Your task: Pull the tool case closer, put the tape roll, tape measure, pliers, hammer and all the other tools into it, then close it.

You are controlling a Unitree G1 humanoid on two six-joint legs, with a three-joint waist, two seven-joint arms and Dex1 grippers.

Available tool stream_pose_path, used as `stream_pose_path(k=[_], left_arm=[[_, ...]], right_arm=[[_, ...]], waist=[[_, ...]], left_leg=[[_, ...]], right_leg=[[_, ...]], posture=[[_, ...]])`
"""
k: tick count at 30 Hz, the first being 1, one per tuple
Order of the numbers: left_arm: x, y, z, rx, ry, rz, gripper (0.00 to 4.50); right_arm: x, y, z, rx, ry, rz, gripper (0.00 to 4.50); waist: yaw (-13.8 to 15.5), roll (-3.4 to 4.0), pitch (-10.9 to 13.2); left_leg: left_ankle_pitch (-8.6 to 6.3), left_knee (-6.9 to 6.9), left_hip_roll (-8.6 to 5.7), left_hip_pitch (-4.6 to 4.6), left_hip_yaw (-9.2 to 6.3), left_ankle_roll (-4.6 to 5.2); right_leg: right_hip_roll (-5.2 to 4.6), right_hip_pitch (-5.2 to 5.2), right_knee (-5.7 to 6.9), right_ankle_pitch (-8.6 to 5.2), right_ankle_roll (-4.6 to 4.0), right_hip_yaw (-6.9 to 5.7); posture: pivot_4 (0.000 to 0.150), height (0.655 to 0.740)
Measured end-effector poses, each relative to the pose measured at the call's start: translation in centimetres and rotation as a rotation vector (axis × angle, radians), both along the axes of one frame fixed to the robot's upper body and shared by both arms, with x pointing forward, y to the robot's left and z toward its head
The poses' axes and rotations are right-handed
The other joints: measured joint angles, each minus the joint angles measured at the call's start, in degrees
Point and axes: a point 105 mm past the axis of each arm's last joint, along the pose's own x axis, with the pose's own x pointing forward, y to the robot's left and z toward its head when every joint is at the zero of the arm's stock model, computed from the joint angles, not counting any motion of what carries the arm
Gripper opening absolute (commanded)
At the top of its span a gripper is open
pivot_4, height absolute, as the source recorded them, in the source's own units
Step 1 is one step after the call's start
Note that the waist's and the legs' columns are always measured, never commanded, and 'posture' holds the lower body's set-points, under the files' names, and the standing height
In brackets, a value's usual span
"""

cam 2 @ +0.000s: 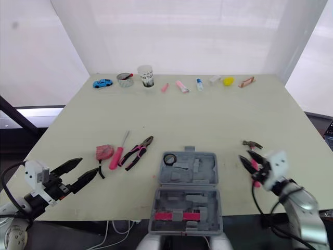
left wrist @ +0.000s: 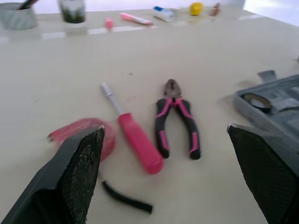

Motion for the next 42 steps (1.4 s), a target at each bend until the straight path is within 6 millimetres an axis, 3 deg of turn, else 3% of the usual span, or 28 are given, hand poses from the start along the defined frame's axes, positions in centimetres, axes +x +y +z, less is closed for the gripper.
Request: stream_pose_path(k=[2,5,11,18,24,30,34,37,39,42], left_arm=[[-0.4,0.8,-0.6,-0.016,0.014,0.059,4.5],[-0.8,1.0,-1.1,-0.028,0.02,0.082,4.5],[-2.5,2.1,-2.8,-0.048,0.069,0.162,4.5],[-2.6,2.5,-3.1,-0.03,0.082,0.191,4.5],[-1.2,3.1,-2.6,-0.019,0.06,0.261,4.5],[1.2,3.6,-1.9,-0.034,0.046,0.371,4.5],[2.1,3.0,-2.3,-0.041,0.075,0.386,4.5],[2.1,3.1,-2.7,-0.028,0.102,0.406,4.5],[2.4,2.7,-2.8,-0.015,0.117,0.41,4.5],[3.5,1.9,-2.7,0.006,0.13,0.4,4.5]], right_arm=[[-1.5,-2.1,-0.3,0.014,0.004,-0.087,3.27],[-3.0,-3.3,-0.7,0.036,0.003,-0.143,4.48],[-6.4,-5.2,-2.5,0.101,0.049,-0.249,4.48],[-8.2,-5.8,-3.6,0.126,0.08,-0.282,4.48],[-7.9,-5.9,-3.3,0.107,0.084,-0.254,4.48],[-5.1,-2.6,-0.5,0.048,0.071,-0.01,4.48],[-3.9,-0.6,1.4,0.029,0.031,0.122,4.48],[-3.6,0.4,1.7,0.025,0.052,0.193,4.48],[-2.9,1.8,2.3,0.01,0.061,0.287,4.48],[-1.7,4.7,5.0,-0.014,-0.013,0.447,4.48]], waist=[[-0.1,-0.05,0.0],[-0.3,-0.11,0.0],[-0.3,-0.13,-0.1],[-0.2,-0.14,-0.1],[-0.2,-0.14,-0.1],[-0.2,-0.14,-0.1],[-0.1,-0.25,-0.1],[0.0,-0.28,-0.1],[-0.1,-0.28,-0.1],[-0.2,-0.34,-0.1]], left_leg=[[0.0,0.0,0.01,0.01,0.01,0.0],[-0.01,-0.06,0.14,0.46,-0.01,0.0],[-0.03,-0.1,0.48,0.56,0.05,-0.03],[-0.1,-0.2,0.49,0.53,0.05,-0.15],[-0.05,-0.25,0.49,0.49,0.06,-0.06],[-0.03,-0.23,0.48,0.5,0.1,-0.03],[-0.03,-0.23,0.46,0.48,0.09,-0.03],[-0.03,-0.25,0.45,0.46,0.07,-0.03],[-0.03,-0.2,0.45,0.47,0.09,-0.02],[-0.02,-0.12,0.46,0.57,0.06,-0.02]], right_leg=[[-0.01,0.0,-0.01,0.0,-0.01,0.03],[0.01,0.25,0.03,-0.06,0.07,0.19],[-0.05,0.18,0.03,-0.16,0.19,0.3],[-0.35,0.14,-0.04,-0.21,0.05,0.28],[-0.33,0.09,-0.06,-0.1,-0.15,0.27],[-0.01,0.15,-0.02,-0.09,-0.15,0.29],[0.04,0.17,-0.03,-0.08,-0.16,0.26],[0.04,0.17,-0.05,-0.09,-0.16,0.22],[0.02,0.18,-0.03,-0.08,-0.15,0.25],[0.08,0.22,0.06,-0.05,-0.15,0.25]], posture=[[0.15,0.74],[0.15,0.74],[0.15,0.74],[0.15,0.74],[0.15,0.74],[0.15,0.74],[0.15,0.74],[0.15,0.74],[0.15,0.74],[0.15,0.74]])
